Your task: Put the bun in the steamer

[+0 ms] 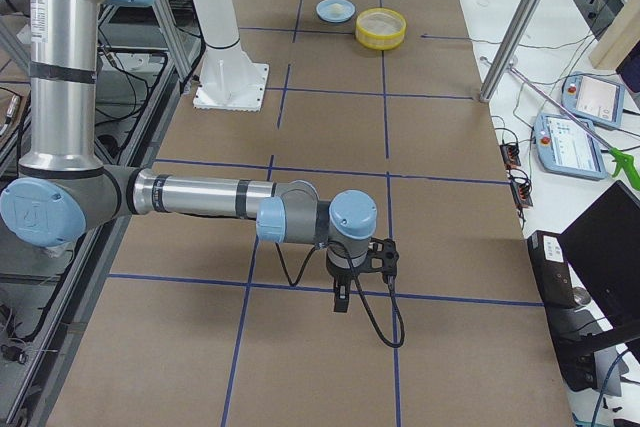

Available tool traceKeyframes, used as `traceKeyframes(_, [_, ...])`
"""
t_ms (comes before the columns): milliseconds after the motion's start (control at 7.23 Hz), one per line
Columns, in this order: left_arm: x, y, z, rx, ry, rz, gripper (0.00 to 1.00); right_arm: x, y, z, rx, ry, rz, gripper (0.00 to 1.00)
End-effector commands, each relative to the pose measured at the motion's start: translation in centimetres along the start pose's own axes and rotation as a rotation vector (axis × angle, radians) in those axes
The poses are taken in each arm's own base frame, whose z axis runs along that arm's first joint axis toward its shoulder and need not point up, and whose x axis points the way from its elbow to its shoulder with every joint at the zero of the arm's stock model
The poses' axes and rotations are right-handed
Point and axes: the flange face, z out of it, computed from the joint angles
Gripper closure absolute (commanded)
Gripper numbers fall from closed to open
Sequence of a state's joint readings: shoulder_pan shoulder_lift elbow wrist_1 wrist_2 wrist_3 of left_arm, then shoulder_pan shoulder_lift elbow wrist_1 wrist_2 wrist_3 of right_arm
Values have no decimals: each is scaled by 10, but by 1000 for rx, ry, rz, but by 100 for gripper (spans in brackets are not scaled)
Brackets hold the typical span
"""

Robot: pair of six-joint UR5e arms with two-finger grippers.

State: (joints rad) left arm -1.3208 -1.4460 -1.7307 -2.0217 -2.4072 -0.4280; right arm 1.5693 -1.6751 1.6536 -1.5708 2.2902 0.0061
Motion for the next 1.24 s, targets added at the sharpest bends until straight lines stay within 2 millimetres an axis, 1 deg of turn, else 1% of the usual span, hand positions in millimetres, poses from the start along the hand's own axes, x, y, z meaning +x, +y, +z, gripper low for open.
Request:
traceKeyframes(0, [80, 8, 40, 36, -43, 5, 0, 0, 0, 0, 0, 0, 0, 0])
traceKeyframes(138, [93, 14, 57, 48, -100, 35, 0, 0, 0, 0, 0, 0, 0, 0])
traceKeyframes(415, [124, 34, 92, -17, -88, -25, 0, 0, 0, 0, 0, 0, 0, 0])
traceKeyframes(553, [137, 40, 105, -31, -93, -39, 0, 0, 0, 0, 0, 0, 0, 0])
traceKeyframes(691, [149, 50, 118, -60, -89, -48, 1, 0, 0, 0, 0, 0, 0, 0])
traceKeyframes(830, [158, 58, 127, -73, -95, -64, 2, 0, 0, 0, 0, 0, 0, 0])
traceKeyframes(1106, [158, 63, 140, -64, -115, -44, 4, 0, 0, 0, 0, 0, 0, 0])
